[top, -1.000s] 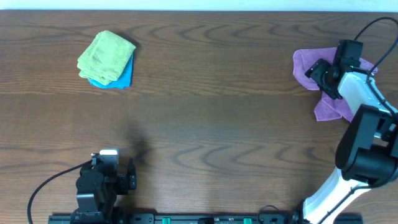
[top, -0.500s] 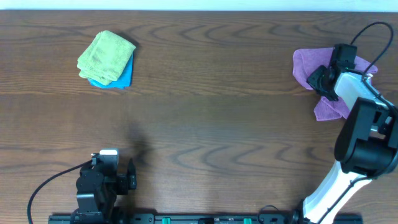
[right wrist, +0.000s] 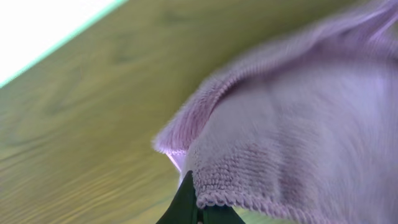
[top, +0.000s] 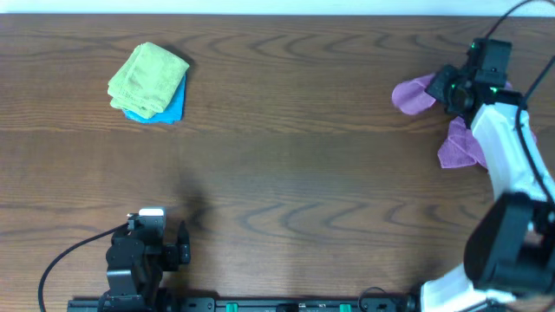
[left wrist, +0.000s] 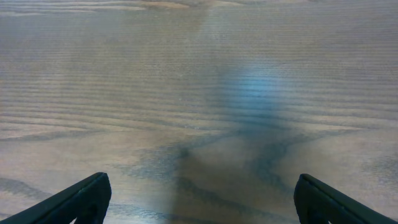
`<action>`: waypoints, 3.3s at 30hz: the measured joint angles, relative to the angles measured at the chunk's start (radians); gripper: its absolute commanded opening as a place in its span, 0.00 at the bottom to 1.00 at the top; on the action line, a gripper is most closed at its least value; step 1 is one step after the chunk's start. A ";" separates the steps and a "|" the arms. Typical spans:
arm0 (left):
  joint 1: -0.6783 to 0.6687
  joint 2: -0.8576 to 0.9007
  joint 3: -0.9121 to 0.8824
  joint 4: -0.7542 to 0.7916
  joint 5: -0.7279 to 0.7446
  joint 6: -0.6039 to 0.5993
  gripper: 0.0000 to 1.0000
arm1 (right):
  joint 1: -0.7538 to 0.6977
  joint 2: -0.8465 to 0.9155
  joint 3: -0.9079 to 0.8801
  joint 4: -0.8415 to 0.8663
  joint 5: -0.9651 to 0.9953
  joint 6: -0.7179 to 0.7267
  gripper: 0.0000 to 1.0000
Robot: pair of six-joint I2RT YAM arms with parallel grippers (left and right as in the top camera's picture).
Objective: Fold the cloth
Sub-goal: 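Drag the purple cloth corner leftward with the right gripper to spread it, then reach the left gripper to the purple cloth's left corner and grasp it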
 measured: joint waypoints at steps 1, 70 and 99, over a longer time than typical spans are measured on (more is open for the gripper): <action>0.000 0.000 0.000 0.000 0.000 0.000 0.95 | 0.019 -0.032 0.000 -0.010 -0.008 -0.014 0.01; 0.000 0.000 0.000 0.000 0.000 0.000 0.95 | 0.347 0.252 -0.002 -0.150 0.188 -0.027 0.63; 0.000 0.000 0.000 0.000 0.000 0.000 0.95 | 0.277 0.307 -0.002 -0.096 0.154 0.001 0.24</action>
